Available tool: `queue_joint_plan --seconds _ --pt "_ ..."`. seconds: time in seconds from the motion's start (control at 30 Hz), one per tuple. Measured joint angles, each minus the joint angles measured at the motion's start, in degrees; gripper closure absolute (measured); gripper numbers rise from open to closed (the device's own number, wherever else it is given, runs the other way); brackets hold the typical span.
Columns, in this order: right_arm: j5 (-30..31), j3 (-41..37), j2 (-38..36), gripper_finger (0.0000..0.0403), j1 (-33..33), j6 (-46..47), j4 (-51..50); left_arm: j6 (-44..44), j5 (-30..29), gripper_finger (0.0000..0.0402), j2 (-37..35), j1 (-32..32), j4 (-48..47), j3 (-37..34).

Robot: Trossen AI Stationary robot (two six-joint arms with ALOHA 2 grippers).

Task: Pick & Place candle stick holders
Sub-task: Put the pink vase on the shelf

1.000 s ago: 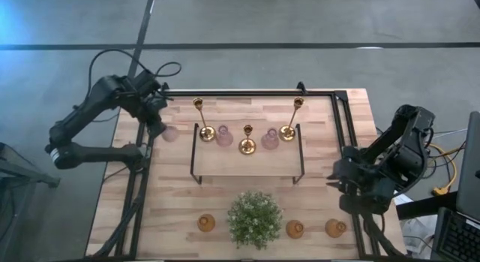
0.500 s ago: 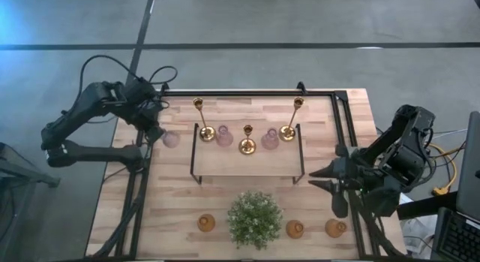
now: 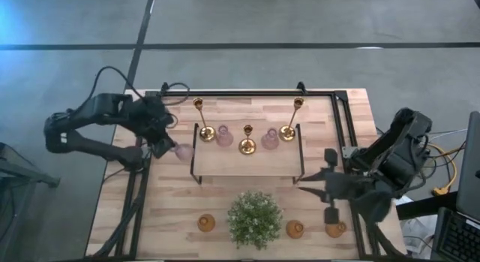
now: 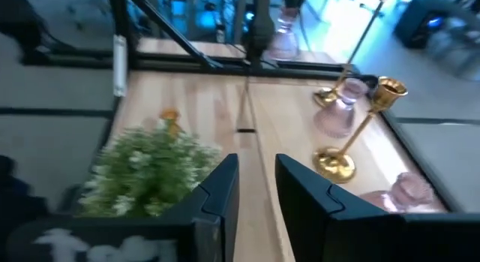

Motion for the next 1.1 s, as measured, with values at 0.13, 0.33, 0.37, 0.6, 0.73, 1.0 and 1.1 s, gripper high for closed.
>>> queue_joint_plan --seconds 0.13,0.33,0.37,0.6,0.73,1.0,1.1 --pt "0.86 0.0 3.8 0.0306 -1.93 -0.97 0.06 -3.5 -1.2 0.0375 1.13 -6.06 1.02 0.0" --pt "1.05 -0.02 9.15 0.0283 -5.67 -2.18 2.8 -9.15 -3.0 0.0375 2.1 -13.6 1.84 0.0" --pt "1.01 -0.02 9.82 0.0279 -6.24 -2.92 3.84 -10.03 -3.36 0.0375 2.2 -14.6 2.51 0.0" --pt "1.02 2.88 14.41 0.0241 -10.16 -3.53 8.57 -12.74 -4.47 0.0375 3.66 -18.19 14.5 0.0" --pt "1.06 5.48 16.84 0.0215 -11.94 -3.53 8.76 -12.35 -3.43 0.0375 5.75 -18.53 19.77 0.05" --pt "2.52 12.17 22.21 0.0166 -14.52 -6.97 8.69 -10.08 -3.42 0.0375 9.09 -18.66 20.3 1.7" --pt "2.52 15.5 24.87 0.0154 -15.32 -8.94 8.74 -9.08 -3.68 0.0375 9.61 -18.68 21.29 2.63"
